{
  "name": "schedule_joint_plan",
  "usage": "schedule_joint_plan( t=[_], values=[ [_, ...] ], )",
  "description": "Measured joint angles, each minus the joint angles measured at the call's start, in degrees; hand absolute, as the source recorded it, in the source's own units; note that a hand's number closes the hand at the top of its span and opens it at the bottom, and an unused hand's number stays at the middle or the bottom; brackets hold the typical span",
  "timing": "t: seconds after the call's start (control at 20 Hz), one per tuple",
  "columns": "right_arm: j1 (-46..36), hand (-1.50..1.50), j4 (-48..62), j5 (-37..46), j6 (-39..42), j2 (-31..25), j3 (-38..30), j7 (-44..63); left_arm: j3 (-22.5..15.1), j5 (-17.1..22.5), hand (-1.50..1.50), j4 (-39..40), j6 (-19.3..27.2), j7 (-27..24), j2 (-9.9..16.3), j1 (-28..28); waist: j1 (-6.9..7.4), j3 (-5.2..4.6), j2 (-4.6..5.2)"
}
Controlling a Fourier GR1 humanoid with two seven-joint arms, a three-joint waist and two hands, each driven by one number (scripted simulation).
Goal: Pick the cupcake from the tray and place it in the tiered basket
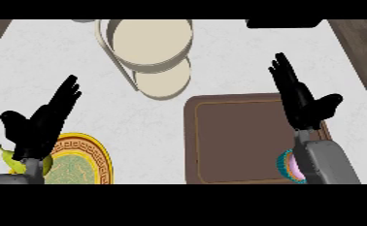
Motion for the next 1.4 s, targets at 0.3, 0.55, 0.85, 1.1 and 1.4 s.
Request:
schedule_joint_plan(
  t=[0.3, 0.55, 0.85, 1.1, 1.4],
  values=[
    [5.7, 1.50, -17.0, -2.5, 1.8, 0.3, 1.1, -1.9, 1.6, 0.3, 0.00, 0.9, 0.6, -0.1, -0.8, -0.7, -0.18, 0.91, -2.47],
    [15.0, -1.50, -18.0, 4.2, -12.4, 0.6, -3.7, 3.7, 2.5, 1.7, 0.00, 0.6, 0.9, 0.7, -1.5, 0.0, -1.82, 0.86, -2.87],
    [28.8, -1.50, -33.7, 12.5, -19.6, -0.2, -2.0, 6.5, 1.8, 1.8, 0.00, 0.1, 0.0, 0.8, -2.7, 0.6, -0.01, 1.06, -2.72],
    [35.9, -1.50, -43.1, 21.4, -17.0, -11.2, -3.7, 16.1, 2.0, 2.0, 0.00, -0.3, -0.2, 1.9, -2.6, -0.2, 0.18, 0.90, -2.60],
    [43.0, -1.50, -52.0, 25.9, -4.1, -25.5, -2.7, 29.3, 2.2, 1.9, 0.00, -0.1, -1.0, 1.3, -2.3, -0.3, 0.94, 0.76, -2.36]
  ],
)
